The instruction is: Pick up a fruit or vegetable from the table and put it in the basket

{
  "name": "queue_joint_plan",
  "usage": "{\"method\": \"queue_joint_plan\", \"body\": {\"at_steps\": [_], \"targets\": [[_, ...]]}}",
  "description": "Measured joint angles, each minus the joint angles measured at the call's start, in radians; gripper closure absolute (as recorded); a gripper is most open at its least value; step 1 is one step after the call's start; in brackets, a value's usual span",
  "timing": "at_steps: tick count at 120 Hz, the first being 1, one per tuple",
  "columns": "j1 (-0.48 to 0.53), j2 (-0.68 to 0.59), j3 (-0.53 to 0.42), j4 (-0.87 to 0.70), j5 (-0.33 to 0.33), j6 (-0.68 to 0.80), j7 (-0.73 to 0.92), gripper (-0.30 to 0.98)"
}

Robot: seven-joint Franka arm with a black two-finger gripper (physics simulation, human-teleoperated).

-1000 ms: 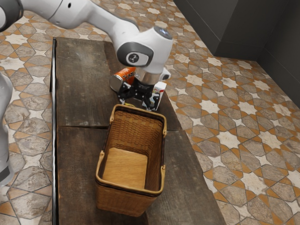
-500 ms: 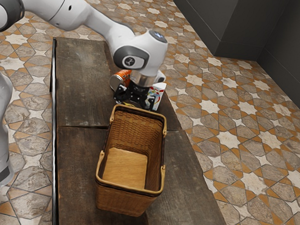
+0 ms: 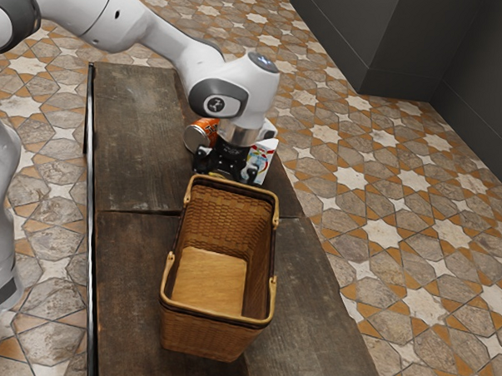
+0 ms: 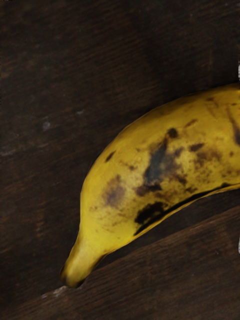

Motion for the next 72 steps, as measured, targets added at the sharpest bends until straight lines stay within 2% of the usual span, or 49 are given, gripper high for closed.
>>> {"method": "queue_joint_plan", "body": {"at_steps": [13,72], "targets": [[-0.002,0.000,0.000,-0.001,0.001,0.000,0.002,0.47],[-0.007,-0.015,-0.002,-0.015,0.022,-0.019,0.014,0.50]]}}
